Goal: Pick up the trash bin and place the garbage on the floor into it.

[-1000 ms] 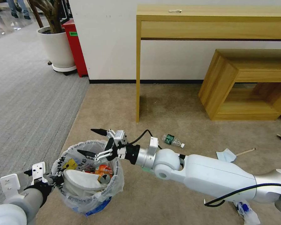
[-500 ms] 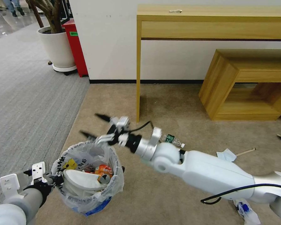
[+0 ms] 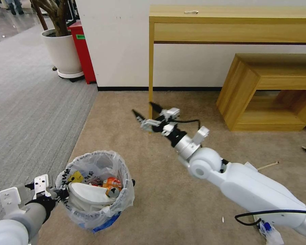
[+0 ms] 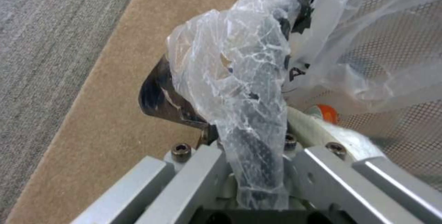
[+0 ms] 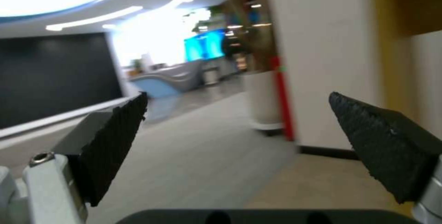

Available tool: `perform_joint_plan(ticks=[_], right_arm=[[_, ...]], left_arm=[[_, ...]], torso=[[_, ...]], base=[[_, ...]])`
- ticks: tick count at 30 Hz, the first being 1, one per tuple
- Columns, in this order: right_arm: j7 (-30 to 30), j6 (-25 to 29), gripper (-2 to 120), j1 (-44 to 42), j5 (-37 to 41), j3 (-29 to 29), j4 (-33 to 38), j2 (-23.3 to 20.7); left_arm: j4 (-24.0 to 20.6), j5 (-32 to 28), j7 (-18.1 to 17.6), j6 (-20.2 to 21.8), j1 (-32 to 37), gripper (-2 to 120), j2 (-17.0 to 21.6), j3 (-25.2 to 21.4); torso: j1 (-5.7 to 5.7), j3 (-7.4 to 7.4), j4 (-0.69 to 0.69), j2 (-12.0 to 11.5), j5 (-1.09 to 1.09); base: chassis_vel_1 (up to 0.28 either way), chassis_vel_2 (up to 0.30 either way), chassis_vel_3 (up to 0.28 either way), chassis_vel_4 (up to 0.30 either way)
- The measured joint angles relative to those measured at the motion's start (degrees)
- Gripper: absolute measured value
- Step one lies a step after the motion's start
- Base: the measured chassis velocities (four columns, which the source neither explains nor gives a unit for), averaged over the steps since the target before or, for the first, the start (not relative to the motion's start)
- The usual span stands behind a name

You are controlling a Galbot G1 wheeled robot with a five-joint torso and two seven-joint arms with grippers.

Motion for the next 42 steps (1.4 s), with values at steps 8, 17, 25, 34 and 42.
perform_joint_plan(ticks=[8, 17, 25, 34, 42], right_arm=[[4.39, -2.43, 100, -8.64, -1.93, 11.49, -0.89, -3.92], [11.56, -6.67, 99, -23.83, -7.17, 25.85, -1.75, -7.30], [12.81, -6.35, 91, -35.10, -10.53, 37.62, -1.72, -9.21], [12.88, -5.61, 91, -42.37, -12.96, 44.88, -1.28, -8.79], [12.29, -5.36, 91, -45.32, -15.98, 47.88, -0.93, -6.30]], left_arm=[[1.01, 1.63, 3.43, 0.00, -0.43, 0, -0.20, 0.10], [2.71, 8.99, 10.76, -0.01, -1.55, 0, 0.05, 0.60], [3.21, 11.31, 13.66, -0.01, -2.09, 0, 0.21, 0.93], [3.21, 10.49, 14.03, -0.02, -1.87, 0, 0.06, 0.88], [3.57, 9.85, 14.34, -0.01, -2.01, 0, 0.69, 0.52]], torso=[[0.00, 0.00, 0.00, 0.00, 0.02], [0.00, 0.00, -0.01, 0.00, 0.03], [0.00, 0.00, -0.01, 0.00, 0.00], [0.00, 0.00, 0.00, 0.00, 0.00], [0.00, 0.00, 0.00, 0.00, 0.00]], base=[[0.000, 0.000, 0.000, 0.000], [0.000, 0.000, 0.000, 0.000], [0.000, 0.000, 0.000, 0.000], [0.000, 0.000, 0.000, 0.000], [0.000, 0.000, 0.000, 0.000]])
